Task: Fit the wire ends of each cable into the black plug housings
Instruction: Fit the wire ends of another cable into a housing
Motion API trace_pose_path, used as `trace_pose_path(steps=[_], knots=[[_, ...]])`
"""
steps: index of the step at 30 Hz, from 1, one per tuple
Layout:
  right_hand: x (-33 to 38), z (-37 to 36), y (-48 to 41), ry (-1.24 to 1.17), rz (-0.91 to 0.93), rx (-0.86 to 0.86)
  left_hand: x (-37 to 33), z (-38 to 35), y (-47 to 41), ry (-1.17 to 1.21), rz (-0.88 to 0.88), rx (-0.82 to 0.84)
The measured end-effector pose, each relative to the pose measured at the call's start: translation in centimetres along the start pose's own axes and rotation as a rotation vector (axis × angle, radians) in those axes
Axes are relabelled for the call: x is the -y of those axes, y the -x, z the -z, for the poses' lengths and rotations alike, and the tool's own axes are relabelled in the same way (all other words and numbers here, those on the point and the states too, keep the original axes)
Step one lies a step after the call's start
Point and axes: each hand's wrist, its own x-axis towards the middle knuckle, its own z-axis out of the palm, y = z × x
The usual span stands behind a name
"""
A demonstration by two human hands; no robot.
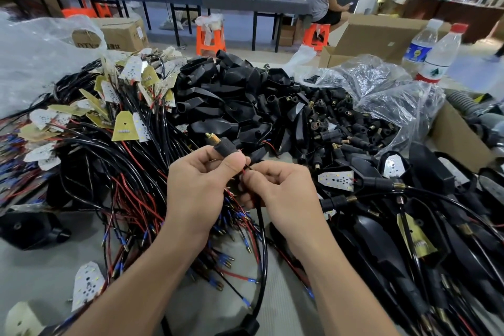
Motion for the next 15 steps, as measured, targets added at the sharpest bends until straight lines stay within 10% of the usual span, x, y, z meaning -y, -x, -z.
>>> trace_pose_path(steps=[15], knots=[[0.13, 0.01, 0.19, 0.070, 0.067, -0.046, -0.32, 0.13, -0.44, 0.185, 0.142, 0.067]])
